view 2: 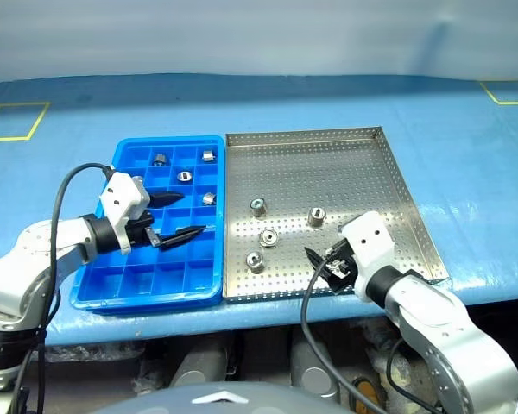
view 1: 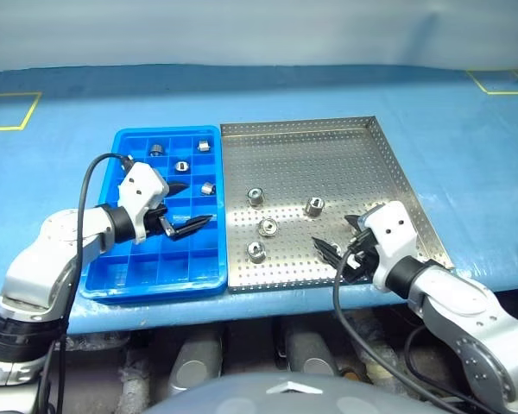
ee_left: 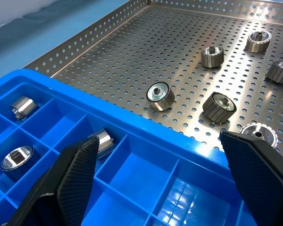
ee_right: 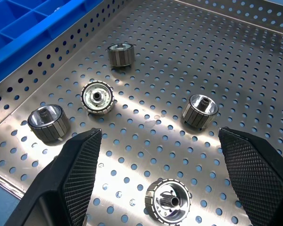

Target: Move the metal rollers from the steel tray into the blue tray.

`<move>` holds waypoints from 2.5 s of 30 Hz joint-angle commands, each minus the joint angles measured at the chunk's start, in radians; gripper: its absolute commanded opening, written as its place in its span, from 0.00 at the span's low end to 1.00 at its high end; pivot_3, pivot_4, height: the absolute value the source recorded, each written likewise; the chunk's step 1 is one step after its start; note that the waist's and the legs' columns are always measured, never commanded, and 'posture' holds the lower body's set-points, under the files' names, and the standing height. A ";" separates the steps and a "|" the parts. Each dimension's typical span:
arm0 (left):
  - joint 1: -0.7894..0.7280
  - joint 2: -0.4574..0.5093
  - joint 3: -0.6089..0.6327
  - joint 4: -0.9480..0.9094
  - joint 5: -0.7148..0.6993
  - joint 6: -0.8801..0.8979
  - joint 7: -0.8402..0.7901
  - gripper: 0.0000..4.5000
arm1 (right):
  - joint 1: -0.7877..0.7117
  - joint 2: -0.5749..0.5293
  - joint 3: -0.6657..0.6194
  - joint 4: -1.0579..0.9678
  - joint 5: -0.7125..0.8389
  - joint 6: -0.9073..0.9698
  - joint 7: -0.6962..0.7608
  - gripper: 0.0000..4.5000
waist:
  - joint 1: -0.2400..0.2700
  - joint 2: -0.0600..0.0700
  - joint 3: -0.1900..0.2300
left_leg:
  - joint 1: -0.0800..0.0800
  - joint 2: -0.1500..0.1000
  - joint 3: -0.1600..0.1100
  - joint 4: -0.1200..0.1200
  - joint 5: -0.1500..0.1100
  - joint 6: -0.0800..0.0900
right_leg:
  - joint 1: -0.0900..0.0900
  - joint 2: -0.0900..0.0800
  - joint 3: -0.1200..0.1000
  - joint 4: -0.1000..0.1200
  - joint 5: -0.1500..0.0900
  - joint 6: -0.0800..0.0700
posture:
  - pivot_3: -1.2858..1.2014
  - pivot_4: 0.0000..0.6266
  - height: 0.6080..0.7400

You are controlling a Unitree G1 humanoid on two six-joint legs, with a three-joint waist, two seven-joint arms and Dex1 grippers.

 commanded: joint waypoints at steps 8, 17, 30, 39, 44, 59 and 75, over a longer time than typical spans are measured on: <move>-0.068 -0.009 0.001 -0.018 -0.009 0.000 -0.014 1.00 | -0.010 0.001 -0.009 -0.006 -0.002 -0.021 -0.002 0.93 | 0.002 0.000 0.000 | 0.000 0.000 0.000 0.000 0.000 0.000 | 0.000 0.000 0.000 0.000 0.000 0.000 | 0.50 0.24 1.00; -0.571 -0.100 -0.300 0.394 0.119 0.001 -0.234 1.00 | -0.051 0.027 0.009 0.018 -0.009 -0.016 -0.028 0.93 | 0.013 0.000 0.000 | -0.001 -0.001 0.000 0.004 0.000 0.001 | 0.002 0.001 -0.002 0.000 0.001 0.001 | 0.50 0.24 1.00; -0.959 -0.433 -0.557 1.258 0.488 -0.349 -0.368 1.00 | 0.026 0.100 0.021 -0.035 -0.039 -0.031 -0.106 0.93 | -0.033 0.000 0.000 | -0.003 -0.002 0.004 0.005 -0.003 0.007 | -0.001 0.001 0.003 0.000 0.003 0.010 | 0.45 0.24 1.00; -0.951 -0.462 -0.562 1.387 0.597 -0.409 -0.451 0.87 | 0.058 0.119 0.007 -0.059 -0.050 -0.041 -0.128 0.93 | -0.053 0.000 0.000 | -0.004 -0.002 0.006 0.011 -0.005 0.010 | 0.000 0.000 0.005 0.000 0.004 0.014 | 0.44 0.24 1.00; -0.937 -0.478 -0.539 1.407 0.617 -0.415 -0.452 0.51 | 0.046 0.117 0.007 -0.052 -0.051 -0.043 -0.129 0.93 | -0.059 0.000 0.000 | -0.004 -0.002 0.007 0.011 -0.005 0.010 | 0.000 0.000 0.007 0.000 0.005 0.015 | 0.44 0.24 1.00; -0.737 -0.225 -0.108 0.703 0.407 -0.172 -0.307 0.40 | -0.149 0.149 0.148 0.011 -0.033 -0.031 -0.117 0.93 | -0.066 0.004 -0.001 | -0.005 -0.001 0.009 0.009 -0.005 0.009 | -0.005 0.000 0.010 0.002 0.008 0.011 | 0.49 0.24 1.00; -0.017 -0.089 0.230 0.008 0.429 0.223 0.141 0.40 | -0.475 0.241 0.421 0.343 -0.065 -0.156 0.028 0.93 | 0.077 0.000 0.001 | -0.003 -0.002 0.003 0.010 -0.001 0.002 | -0.010 -0.001 0.005 0.013 0.005 0.006 | 0.61 0.24 1.00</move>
